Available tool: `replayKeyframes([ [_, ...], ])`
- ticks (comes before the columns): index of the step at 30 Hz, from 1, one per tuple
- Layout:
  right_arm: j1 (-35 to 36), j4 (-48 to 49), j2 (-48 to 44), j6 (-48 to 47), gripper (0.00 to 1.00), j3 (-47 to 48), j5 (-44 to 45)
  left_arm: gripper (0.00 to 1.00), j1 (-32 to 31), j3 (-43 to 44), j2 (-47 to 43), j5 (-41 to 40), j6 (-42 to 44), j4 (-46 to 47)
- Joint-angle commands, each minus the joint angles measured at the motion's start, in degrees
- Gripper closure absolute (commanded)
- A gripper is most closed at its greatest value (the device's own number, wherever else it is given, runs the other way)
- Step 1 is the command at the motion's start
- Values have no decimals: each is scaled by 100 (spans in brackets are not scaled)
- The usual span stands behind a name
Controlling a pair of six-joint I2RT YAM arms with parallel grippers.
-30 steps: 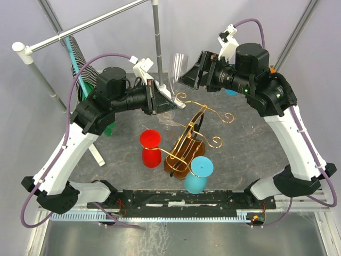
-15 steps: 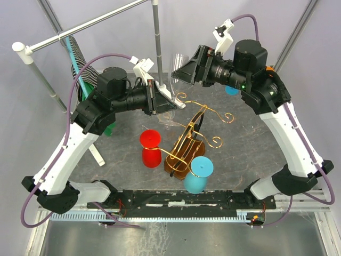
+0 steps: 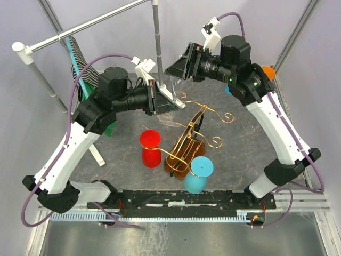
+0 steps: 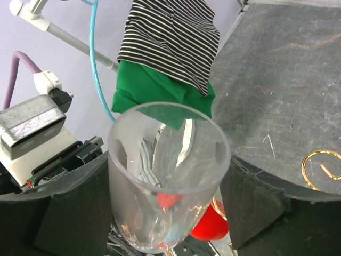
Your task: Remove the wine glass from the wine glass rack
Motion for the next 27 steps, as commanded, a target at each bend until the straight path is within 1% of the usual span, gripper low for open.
replayKeyframes([
  [1,-57,532,-100,-68,25,154,-67,97,-23,105,-13,253,142,398],
  [7,-128,621,-224,3,35,-14,-135,97,-31,96,-13,124,153,395],
  [8,-149,653,-250,25,36,-69,-139,94,-26,94,-7,89,153,395],
  [9,-168,667,-275,40,37,-98,-146,86,-27,81,-5,52,153,394],
  [10,-181,671,-295,53,38,-129,-144,74,-27,76,6,9,145,395],
  [11,-192,680,-306,56,39,-149,-148,67,-28,71,12,-35,141,395],
  [14,-230,703,-327,89,41,-194,-152,57,-28,63,30,-236,164,393],
  [16,-238,740,-309,136,43,-213,-201,55,-28,51,22,-462,225,388],
  [22,-270,795,-265,159,45,-198,-214,56,-32,80,110,-985,584,294],
  [25,-313,626,-296,-27,45,-127,-28,54,-24,136,136,-1426,846,149],
  [27,-388,553,-341,-80,45,-121,-17,51,-27,173,149,-1571,930,98],
])
